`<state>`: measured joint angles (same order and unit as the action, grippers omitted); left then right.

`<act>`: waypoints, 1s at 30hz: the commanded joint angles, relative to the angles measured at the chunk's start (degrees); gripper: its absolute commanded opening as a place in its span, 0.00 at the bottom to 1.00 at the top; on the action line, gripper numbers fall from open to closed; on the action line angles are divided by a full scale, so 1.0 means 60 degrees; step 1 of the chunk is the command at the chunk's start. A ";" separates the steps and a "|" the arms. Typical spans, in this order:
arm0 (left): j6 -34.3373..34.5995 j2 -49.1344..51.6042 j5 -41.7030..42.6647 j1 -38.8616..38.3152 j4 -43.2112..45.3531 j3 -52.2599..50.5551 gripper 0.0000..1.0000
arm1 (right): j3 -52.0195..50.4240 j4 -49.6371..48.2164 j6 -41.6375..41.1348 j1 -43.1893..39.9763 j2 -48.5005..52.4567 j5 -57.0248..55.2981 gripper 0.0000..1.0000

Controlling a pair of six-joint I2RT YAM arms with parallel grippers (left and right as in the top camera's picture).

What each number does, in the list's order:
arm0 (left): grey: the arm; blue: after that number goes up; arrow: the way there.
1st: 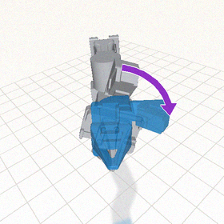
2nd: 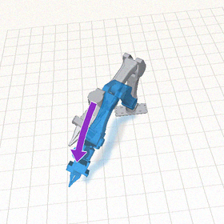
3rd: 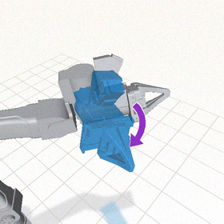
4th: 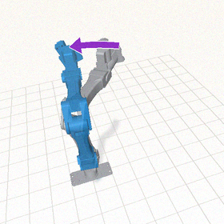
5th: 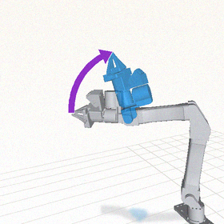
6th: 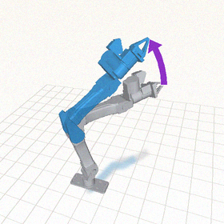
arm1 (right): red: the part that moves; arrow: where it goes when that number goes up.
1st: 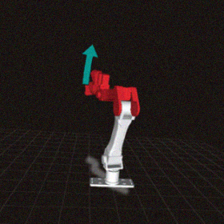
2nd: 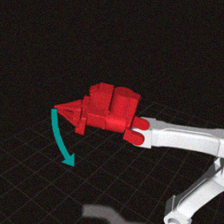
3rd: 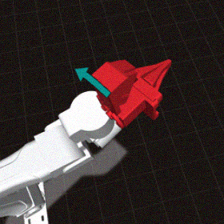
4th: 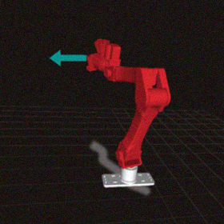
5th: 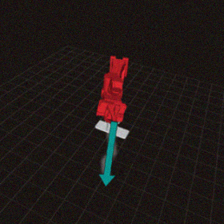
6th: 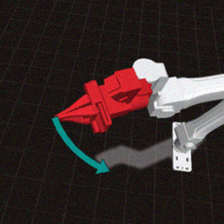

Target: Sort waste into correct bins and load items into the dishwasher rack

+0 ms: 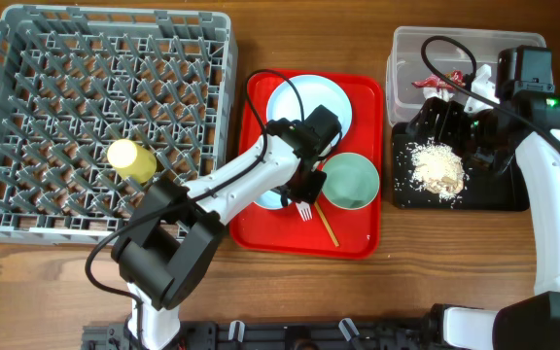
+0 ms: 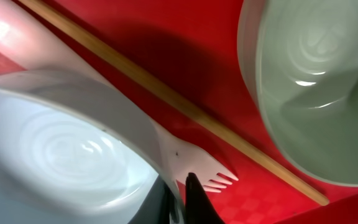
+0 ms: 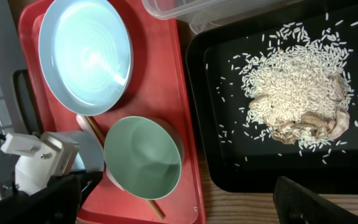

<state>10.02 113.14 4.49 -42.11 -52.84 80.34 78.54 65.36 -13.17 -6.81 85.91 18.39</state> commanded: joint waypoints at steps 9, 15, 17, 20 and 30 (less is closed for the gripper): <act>-0.0146 -0.1814 -0.0015 0.0423 -0.0244 0.0710 0.04 | 0.0233 0.0015 -0.0047 -0.0022 -0.0160 0.0149 1.00; -0.0849 -0.3821 0.0335 0.1949 -0.0022 0.0812 0.04 | 0.0233 0.0007 -0.0051 -0.0022 -0.0157 0.0149 1.00; -0.1147 -0.4364 0.0958 0.2951 0.0204 0.0812 0.04 | 0.0233 0.0007 -0.0055 -0.0022 -0.0157 0.0149 1.00; -0.1384 -0.4535 0.2291 0.4073 0.0310 0.0812 0.04 | 0.0233 0.0004 -0.0051 -0.0022 -0.0157 0.0149 1.00; -0.0987 -0.3461 0.1650 0.2820 -0.0550 0.0790 0.26 | 0.0233 0.0015 -0.0058 -0.0022 -0.0157 0.0149 1.00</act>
<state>2.85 89.12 16.62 -20.43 -54.76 84.93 78.54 65.39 -13.17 -6.81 85.91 18.39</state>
